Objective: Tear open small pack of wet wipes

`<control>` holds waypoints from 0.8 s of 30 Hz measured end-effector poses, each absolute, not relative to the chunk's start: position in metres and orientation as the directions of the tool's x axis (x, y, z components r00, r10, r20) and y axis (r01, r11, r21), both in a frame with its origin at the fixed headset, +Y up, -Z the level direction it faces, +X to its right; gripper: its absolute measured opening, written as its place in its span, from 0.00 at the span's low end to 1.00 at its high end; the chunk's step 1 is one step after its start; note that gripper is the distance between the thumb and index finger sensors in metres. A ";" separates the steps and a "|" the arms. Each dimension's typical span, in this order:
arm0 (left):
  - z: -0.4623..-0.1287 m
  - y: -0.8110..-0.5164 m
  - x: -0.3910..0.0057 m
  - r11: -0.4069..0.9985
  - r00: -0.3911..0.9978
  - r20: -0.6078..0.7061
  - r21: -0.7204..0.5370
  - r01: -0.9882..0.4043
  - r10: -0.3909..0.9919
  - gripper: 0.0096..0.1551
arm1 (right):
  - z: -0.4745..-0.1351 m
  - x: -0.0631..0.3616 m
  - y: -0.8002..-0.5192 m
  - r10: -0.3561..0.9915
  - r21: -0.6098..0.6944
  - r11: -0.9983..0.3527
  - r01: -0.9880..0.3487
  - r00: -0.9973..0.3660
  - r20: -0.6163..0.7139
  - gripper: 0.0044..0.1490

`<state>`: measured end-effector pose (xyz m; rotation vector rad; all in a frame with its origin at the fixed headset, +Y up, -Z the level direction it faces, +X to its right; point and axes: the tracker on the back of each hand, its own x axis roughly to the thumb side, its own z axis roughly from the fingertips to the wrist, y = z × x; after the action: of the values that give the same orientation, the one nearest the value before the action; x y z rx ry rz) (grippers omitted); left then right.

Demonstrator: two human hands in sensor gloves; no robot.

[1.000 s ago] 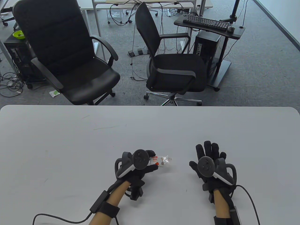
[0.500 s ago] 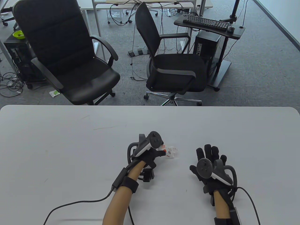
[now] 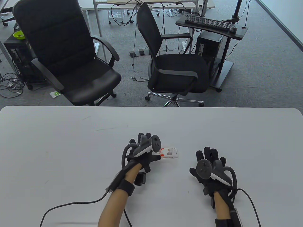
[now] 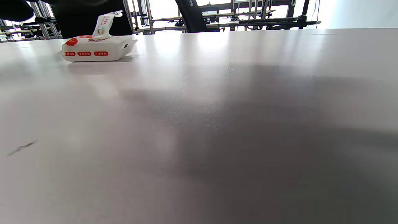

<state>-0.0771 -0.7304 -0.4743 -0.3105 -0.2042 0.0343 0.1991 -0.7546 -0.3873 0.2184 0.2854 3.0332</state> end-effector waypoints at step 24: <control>-0.382 -0.762 -0.233 0.971 1.000 0.021 -0.240 -0.007 0.013 0.55 | -0.383 0.176 -0.759 0.038 0.222 -0.975 0.001 -0.985 0.170 0.50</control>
<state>-0.2330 -0.7617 -0.3821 -0.2418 -0.0228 0.0102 0.1762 -0.7593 -0.3830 0.2720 0.3479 3.0912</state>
